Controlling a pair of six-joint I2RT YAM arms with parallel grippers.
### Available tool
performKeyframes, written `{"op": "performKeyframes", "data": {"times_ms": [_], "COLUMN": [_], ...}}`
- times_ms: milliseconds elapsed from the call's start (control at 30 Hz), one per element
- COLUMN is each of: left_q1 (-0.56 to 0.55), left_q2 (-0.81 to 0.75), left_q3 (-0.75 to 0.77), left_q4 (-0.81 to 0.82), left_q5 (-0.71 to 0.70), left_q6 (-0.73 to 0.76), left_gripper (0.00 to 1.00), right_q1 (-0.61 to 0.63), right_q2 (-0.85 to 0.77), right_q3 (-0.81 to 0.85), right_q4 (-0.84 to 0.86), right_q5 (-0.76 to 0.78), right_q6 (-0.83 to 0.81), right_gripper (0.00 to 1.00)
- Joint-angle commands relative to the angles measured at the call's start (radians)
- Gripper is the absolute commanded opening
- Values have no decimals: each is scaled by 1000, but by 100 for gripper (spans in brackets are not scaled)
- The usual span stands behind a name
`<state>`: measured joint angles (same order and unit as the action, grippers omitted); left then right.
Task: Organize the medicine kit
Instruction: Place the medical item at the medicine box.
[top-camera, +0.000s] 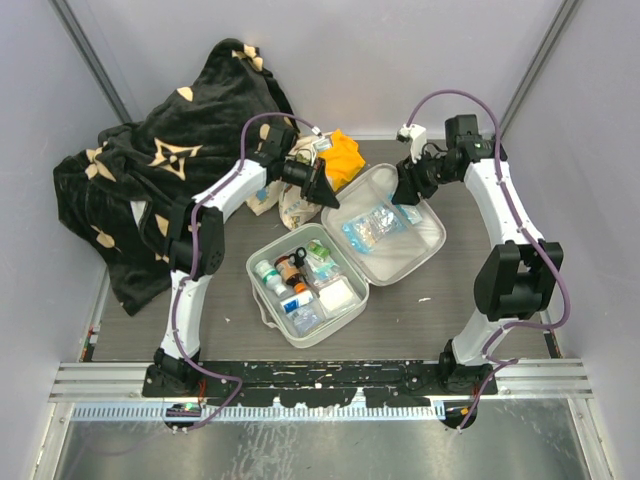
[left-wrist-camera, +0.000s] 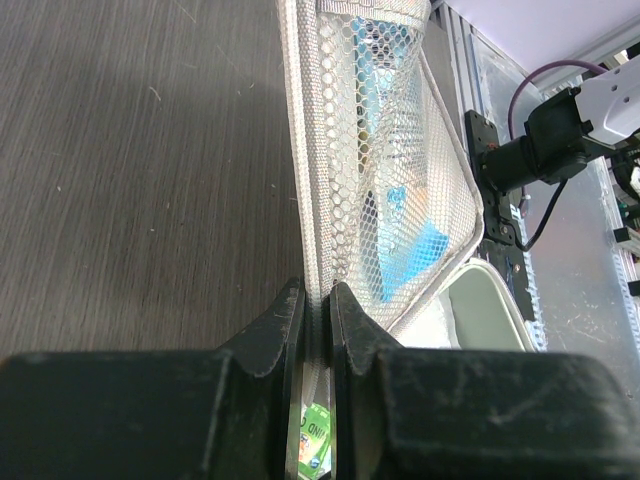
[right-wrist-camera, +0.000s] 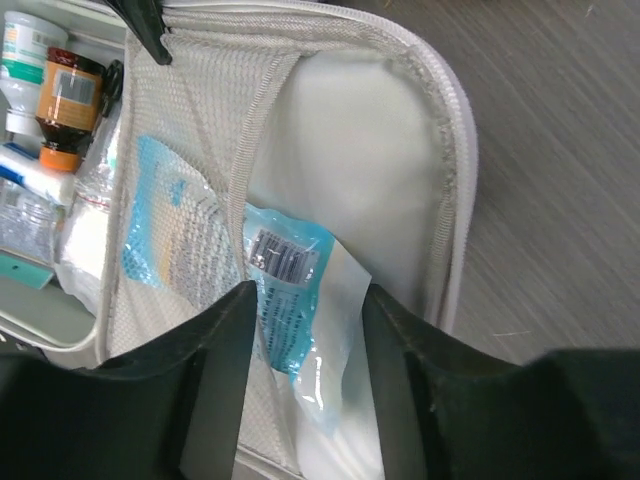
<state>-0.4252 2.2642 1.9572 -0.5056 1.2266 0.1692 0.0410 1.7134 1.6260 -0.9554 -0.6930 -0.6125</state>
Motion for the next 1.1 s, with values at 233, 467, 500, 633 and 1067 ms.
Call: {"op": "performKeyframes", "data": {"times_ms": [233,467,500,633,1067], "left_q1": [10,9,10,9,9], "left_q2": [-130,-130,-131,-138,-141], "left_q3": [14,14,13,6,-19], "left_q4": [81,88,90,94,117], "left_q5": [88,95,96,98,72], "left_q6": [-8,-13,-13,-13,-19], "left_gripper": [0,0,0,0,0], "right_q1": [-215,-269,-268,-271,-299], "right_q2": [-142,-128,-127,-130,-16], "right_q3": [2,-97,-115,-200,-202], "right_q4": [-13,-90,-99,-110,-254], "right_q5": [-21,-62,-73,-116,-277], "right_q6": [9,-83,-99,-153,-315], "right_gripper": [81,88,88,88,55]}}
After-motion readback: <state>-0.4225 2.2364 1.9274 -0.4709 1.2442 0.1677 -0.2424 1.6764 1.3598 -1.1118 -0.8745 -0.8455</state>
